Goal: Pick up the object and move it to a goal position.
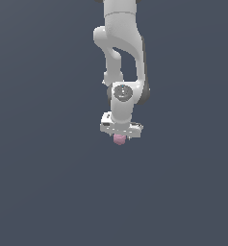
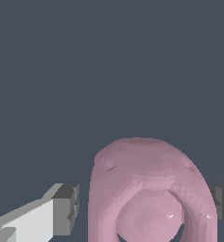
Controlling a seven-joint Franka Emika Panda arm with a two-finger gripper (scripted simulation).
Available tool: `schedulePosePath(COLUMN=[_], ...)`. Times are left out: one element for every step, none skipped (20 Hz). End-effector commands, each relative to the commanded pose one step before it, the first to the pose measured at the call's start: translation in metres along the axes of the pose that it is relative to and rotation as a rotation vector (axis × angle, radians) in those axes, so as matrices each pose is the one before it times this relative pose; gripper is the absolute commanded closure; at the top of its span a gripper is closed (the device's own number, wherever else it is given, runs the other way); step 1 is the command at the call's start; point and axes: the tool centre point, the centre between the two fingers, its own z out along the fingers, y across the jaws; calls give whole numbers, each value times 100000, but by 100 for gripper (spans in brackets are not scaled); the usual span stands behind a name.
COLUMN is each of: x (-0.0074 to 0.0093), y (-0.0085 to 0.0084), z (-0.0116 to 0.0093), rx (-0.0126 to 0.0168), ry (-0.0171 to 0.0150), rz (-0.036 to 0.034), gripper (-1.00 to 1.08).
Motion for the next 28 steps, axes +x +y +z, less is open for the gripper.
schedulePosePath(x=[53,18,14,5,0,0,0,0,0,0,0,0,0,0,32,-4,-12,-21,-29,-36,-44,-51,-58,-65,-71,-76,-81,-85], y=[-7,-11,-8,-3,0,0,0,0,0,0,0,0,0,0,-23,38,114,190,265,340,413,484,554,623,690,755,819,881], z=[686,134,77,25,0,0,0,0,0,0,0,0,0,0,-94,-16,-47,-77,-108,-138,-168,-198,-227,-255,-282,-309,-336,-362], rx=[24,0,0,0,0,0,0,0,0,0,0,0,0,0,53,0,0,0,0,0,0,0,0,0,0,0,0,0], ry=[124,0,0,0,0,0,0,0,0,0,0,0,0,0,127,0,0,0,0,0,0,0,0,0,0,0,0,0], rz=[71,0,0,0,0,0,0,0,0,0,0,0,0,0,-16,0,0,0,0,0,0,0,0,0,0,0,0,0], gripper=[-92,-92,-92,-92,108,108,108,108,108,108,108,108,108,108,108,108,108,108,108,108,108,108,108,108,108,108,108,108])
